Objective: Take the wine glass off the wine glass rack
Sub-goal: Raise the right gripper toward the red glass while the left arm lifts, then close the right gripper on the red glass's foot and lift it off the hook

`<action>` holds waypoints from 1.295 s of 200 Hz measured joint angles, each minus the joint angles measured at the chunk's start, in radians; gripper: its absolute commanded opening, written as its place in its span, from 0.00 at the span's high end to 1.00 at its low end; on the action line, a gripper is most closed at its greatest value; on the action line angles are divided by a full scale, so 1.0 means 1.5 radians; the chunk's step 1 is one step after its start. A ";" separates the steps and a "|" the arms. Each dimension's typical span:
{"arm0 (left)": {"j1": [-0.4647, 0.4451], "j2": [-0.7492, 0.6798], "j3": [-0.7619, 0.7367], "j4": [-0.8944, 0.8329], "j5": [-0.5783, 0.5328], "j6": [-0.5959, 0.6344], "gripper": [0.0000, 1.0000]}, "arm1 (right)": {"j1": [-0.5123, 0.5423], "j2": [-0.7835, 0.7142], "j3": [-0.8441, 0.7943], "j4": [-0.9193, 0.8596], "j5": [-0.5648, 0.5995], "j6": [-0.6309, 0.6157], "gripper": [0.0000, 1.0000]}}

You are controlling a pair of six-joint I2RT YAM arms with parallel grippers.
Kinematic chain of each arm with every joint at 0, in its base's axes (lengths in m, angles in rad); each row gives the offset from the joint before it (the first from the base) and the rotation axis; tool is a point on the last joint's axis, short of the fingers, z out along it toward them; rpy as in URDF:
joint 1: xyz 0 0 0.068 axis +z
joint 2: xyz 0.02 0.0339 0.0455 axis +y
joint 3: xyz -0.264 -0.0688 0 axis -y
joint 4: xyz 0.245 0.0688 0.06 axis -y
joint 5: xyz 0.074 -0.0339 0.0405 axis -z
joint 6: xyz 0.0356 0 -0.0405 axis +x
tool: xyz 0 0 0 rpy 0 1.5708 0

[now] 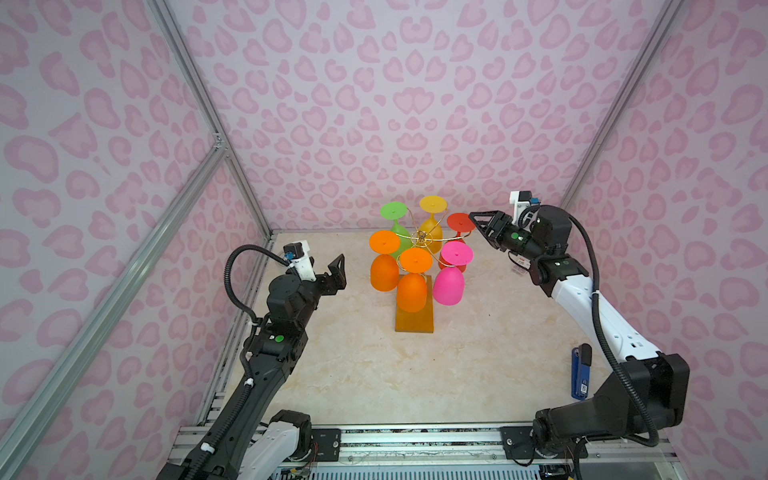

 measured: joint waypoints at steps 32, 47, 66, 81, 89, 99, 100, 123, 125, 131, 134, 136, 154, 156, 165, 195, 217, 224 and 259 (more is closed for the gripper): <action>0.000 0.009 0.003 -0.001 0.000 -0.004 0.09 | 0.008 0.006 0.006 0.003 0.000 0.000 0.50; 0.000 0.012 0.003 -0.002 0.000 -0.004 0.09 | 0.008 0.008 0.008 0.003 0.000 0.000 0.55; 0.000 0.014 0.005 -0.004 0.000 -0.004 0.09 | 0.009 0.010 0.009 0.004 0.000 0.000 0.61; 0.000 0.016 0.008 -0.004 0.000 -0.004 0.09 | 0.009 0.010 0.009 0.004 0.000 0.000 0.63; 0.000 0.016 0.008 -0.005 -0.001 -0.004 0.09 | 0.009 0.010 0.009 0.004 0.000 0.000 0.64; 0.000 0.016 0.008 -0.007 -0.001 -0.004 0.09 | 0.009 0.010 0.009 0.004 0.000 0.000 0.67; 0.000 0.016 0.008 -0.007 -0.001 -0.004 0.09 | 0.009 0.010 0.009 0.004 0.000 0.000 0.67; 0.000 0.016 0.008 -0.009 -0.003 -0.004 0.09 | 0.009 0.015 0.009 0.004 -0.001 0.000 0.71; 0.000 0.016 0.008 -0.009 -0.004 -0.004 0.09 | 0.010 0.016 0.009 0.004 -0.001 0.000 0.72; -0.001 0.015 0.008 -0.011 -0.006 -0.004 0.09 | 0.010 0.017 0.009 0.004 -0.002 0.000 0.74; -0.001 0.015 0.008 -0.012 -0.006 -0.004 0.09 | 0.010 0.017 0.009 0.004 -0.002 0.000 0.74; -0.001 0.015 0.008 -0.013 -0.006 -0.004 0.09 | 0.010 0.018 0.009 0.003 -0.003 0.000 0.75; -0.001 0.015 0.009 -0.019 -0.008 -0.002 0.09 | 0.011 0.018 0.009 0.002 -0.005 0.000 0.80; -0.001 0.015 0.009 -0.019 -0.008 -0.002 0.09 | 0.011 0.018 0.009 0.002 -0.005 0.000 0.80; -0.001 0.015 0.009 -0.020 -0.008 -0.002 0.09 | 0.011 0.018 0.009 0.002 -0.006 0.000 0.82; -0.001 0.015 0.009 -0.022 -0.011 -0.002 0.09 | 0.011 0.018 0.009 0.000 -0.010 0.000 0.90; -0.001 0.015 0.009 -0.022 -0.011 -0.002 0.09 | 0.011 0.018 0.009 0.005 -0.015 0.008 0.98; -0.001 0.015 0.009 -0.022 -0.011 -0.002 0.09 | 0.011 0.018 0.009 0.011 -0.017 0.008 1.00; -0.001 0.015 0.009 -0.022 -0.011 -0.002 0.09 | 0.005 0.017 0.005 0.029 -0.033 0.034 1.00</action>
